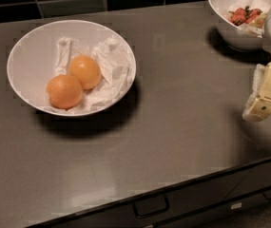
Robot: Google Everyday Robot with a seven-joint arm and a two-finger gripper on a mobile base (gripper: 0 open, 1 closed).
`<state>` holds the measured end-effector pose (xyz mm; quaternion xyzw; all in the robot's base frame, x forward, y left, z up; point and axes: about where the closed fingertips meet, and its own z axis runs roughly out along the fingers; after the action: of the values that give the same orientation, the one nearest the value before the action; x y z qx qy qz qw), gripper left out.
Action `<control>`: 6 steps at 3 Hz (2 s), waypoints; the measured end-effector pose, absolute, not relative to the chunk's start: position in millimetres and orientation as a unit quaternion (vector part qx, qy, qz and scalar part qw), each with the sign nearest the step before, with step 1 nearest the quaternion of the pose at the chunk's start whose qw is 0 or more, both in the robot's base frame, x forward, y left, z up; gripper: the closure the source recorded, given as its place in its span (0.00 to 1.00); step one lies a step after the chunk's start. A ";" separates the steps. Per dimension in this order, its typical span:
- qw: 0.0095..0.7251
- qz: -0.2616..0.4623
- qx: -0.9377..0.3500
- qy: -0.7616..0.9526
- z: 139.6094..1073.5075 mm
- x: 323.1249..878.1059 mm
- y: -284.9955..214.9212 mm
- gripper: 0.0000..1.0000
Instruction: Pick orange from white bowl
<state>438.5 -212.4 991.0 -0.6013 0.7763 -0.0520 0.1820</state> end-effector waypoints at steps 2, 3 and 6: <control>0.197 -0.075 -0.630 0.747 1013.2 449.9 -191.9 0.00; 0.208 -0.092 -0.650 0.725 1030.4 457.2 -176.2 0.00; 0.234 -0.083 -0.765 0.594 1054.0 492.7 -66.5 0.00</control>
Offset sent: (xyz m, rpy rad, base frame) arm 0.0277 0.0476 0.0478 -0.0752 -0.1225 0.1714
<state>492.7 -66.5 1054.0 -0.7652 0.5938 -0.0832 0.2344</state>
